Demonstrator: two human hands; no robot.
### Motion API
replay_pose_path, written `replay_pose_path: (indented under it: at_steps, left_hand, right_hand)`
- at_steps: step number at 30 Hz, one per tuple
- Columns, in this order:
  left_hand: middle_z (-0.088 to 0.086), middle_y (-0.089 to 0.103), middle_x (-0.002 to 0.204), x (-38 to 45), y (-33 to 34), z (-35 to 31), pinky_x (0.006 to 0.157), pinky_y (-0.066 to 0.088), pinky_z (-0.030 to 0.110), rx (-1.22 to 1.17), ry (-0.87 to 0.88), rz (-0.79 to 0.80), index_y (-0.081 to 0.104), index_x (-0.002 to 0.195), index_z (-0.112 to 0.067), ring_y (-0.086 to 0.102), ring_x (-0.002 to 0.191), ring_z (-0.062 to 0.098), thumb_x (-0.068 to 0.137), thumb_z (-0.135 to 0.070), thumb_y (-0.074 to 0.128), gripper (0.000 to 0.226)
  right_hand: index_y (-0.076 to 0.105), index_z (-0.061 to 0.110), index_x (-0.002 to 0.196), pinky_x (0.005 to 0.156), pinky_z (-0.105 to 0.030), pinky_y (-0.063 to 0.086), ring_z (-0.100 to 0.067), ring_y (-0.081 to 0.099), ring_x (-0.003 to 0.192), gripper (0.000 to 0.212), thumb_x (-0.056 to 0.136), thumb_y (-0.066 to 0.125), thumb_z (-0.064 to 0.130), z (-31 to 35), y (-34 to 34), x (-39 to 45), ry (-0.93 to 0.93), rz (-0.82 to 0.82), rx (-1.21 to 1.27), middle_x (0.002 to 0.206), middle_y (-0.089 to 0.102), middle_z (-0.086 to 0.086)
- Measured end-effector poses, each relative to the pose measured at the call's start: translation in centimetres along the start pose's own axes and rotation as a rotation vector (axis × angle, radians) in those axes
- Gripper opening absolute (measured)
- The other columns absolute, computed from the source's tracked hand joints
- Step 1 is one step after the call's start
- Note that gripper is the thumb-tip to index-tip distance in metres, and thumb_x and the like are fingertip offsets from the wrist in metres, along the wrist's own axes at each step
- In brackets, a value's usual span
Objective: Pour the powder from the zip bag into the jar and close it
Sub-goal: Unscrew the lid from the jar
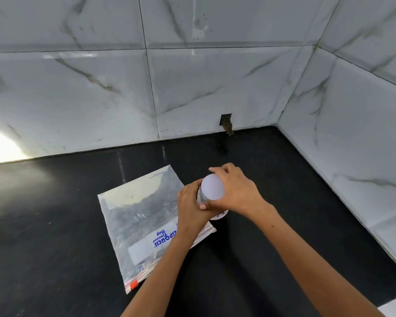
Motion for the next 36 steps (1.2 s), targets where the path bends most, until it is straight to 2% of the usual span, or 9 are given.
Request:
replay_pose_path:
  at_steps: [3, 6, 9, 13, 16, 20, 24, 30, 36]
  left_hand:
    - [-0.013, 0.063, 0.104, 0.0, -0.1, 0.3, 0.078, 0.04, 0.014, -0.039, -0.029, 0.03, 0.056, 0.109, -0.03, 0.057, 0.093, 0.006, 0.044, -0.026, 0.091, 0.074]
    - [-0.019, 0.057, 0.099, 0.1, -0.4, 0.4, 0.067, 0.038, 0.007, -0.076, -0.079, 0.077, 0.044, 0.101, -0.038, 0.055, 0.089, 0.0, 0.039, -0.034, 0.088, 0.076]
    - [-0.012, 0.059, 0.101, 0.2, -0.5, 0.4, 0.067, 0.041, 0.006, -0.066, -0.062, 0.102, 0.046, 0.105, -0.031, 0.056, 0.091, 0.006, 0.043, -0.031, 0.091, 0.076]
    - [-0.008, 0.062, 0.104, 0.0, -0.4, 0.4, 0.068, 0.04, -0.001, -0.063, -0.038, 0.102, 0.047, 0.108, -0.029, 0.059, 0.089, 0.005, 0.049, -0.029, 0.092, 0.075]
    - [-0.012, 0.06, 0.106, -0.4, -0.3, 0.5, 0.071, 0.037, -0.005, -0.069, -0.047, 0.087, 0.047, 0.112, -0.03, 0.055, 0.088, -0.004, 0.05, -0.031, 0.092, 0.077]
    - [-0.007, 0.061, 0.117, -0.6, -0.2, 0.4, 0.081, 0.044, 0.01, -0.058, -0.071, 0.082, 0.049, 0.121, -0.024, 0.057, 0.098, 0.008, 0.053, -0.033, 0.091, 0.081]
    - [0.002, 0.051, 0.14, -0.8, -0.3, -0.2, 0.104, 0.04, 0.046, -0.057, -0.028, 0.049, 0.051, 0.127, -0.016, 0.05, 0.123, 0.021, 0.053, -0.026, 0.092, 0.085]
    - [0.003, 0.043, 0.146, -1.1, -0.4, -0.1, 0.11, 0.029, 0.042, 0.015, -0.001, 0.015, 0.054, 0.125, -0.015, 0.04, 0.13, 0.022, 0.055, -0.028, 0.09, 0.08]
    - [-0.002, 0.035, 0.15, -0.6, -0.5, 0.2, 0.112, 0.024, 0.039, 0.081, -0.014, 0.059, 0.048, 0.13, -0.023, 0.031, 0.135, 0.017, 0.061, -0.041, 0.085, 0.081]
  right_hand:
    - [0.038, 0.018, 0.126, 0.082, -0.036, 0.044, -0.024, 0.045, 0.112, 0.096, 0.053, 0.07, 0.071, 0.4, 0.5, -0.1, 0.142, -0.051, -0.148, 0.12, 0.042, -0.006]
    - [0.038, 0.026, 0.133, 0.087, -0.034, 0.043, -0.022, 0.041, 0.116, 0.079, 0.066, 0.072, 0.05, -0.1, -0.5, 0.2, -0.043, 0.102, -0.035, 0.122, 0.039, -0.004]
    - [0.031, 0.033, 0.141, 0.09, -0.032, 0.04, -0.021, 0.034, 0.12, 0.086, 0.068, 0.075, 0.043, -0.4, -1.1, 0.4, -0.113, 0.244, -0.016, 0.126, 0.035, -0.004]
    - [0.036, 0.015, 0.13, 0.084, -0.037, 0.043, -0.027, 0.044, 0.114, 0.092, 0.065, 0.058, 0.076, 0.6, -0.4, 0.3, 0.083, 0.067, -0.205, 0.124, 0.039, -0.009]
    - [0.043, 0.016, 0.125, 0.08, -0.035, 0.043, -0.025, 0.049, 0.108, 0.075, 0.074, 0.056, 0.069, 1.0, -0.8, 0.4, 0.025, 0.031, -0.242, 0.121, 0.043, -0.009]
    - [0.039, 0.027, 0.133, 0.088, -0.035, 0.044, -0.022, 0.043, 0.116, 0.075, 0.068, 0.072, 0.045, 1.1, -1.5, 0.6, -0.169, 0.185, -0.104, 0.126, 0.04, -0.004]
    - [0.034, 0.02, 0.136, 0.086, -0.038, 0.042, -0.029, 0.047, 0.114, 0.094, 0.062, 0.068, 0.067, 1.0, -0.4, 0.8, -0.003, 0.125, -0.303, 0.129, 0.04, -0.011]
    - [0.043, 0.032, 0.127, 0.075, -0.029, 0.041, -0.018, 0.048, 0.104, 0.072, 0.064, 0.069, 0.051, 0.3, -0.8, 0.2, -0.164, 0.01, -0.207, 0.115, 0.046, -0.001]
    - [0.049, 0.041, 0.115, 0.085, -0.03, 0.047, -0.008, 0.047, 0.105, 0.062, 0.06, 0.076, 0.028, 0.2, -3.1, -0.6, -0.286, -0.057, 0.142, 0.118, 0.047, 0.011]
Point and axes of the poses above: each hand's wrist, its own x-axis towards the middle knuckle, its own y-axis out of the palm, z = x × y, the point moved 3 cm from there along x, towards the middle knuckle
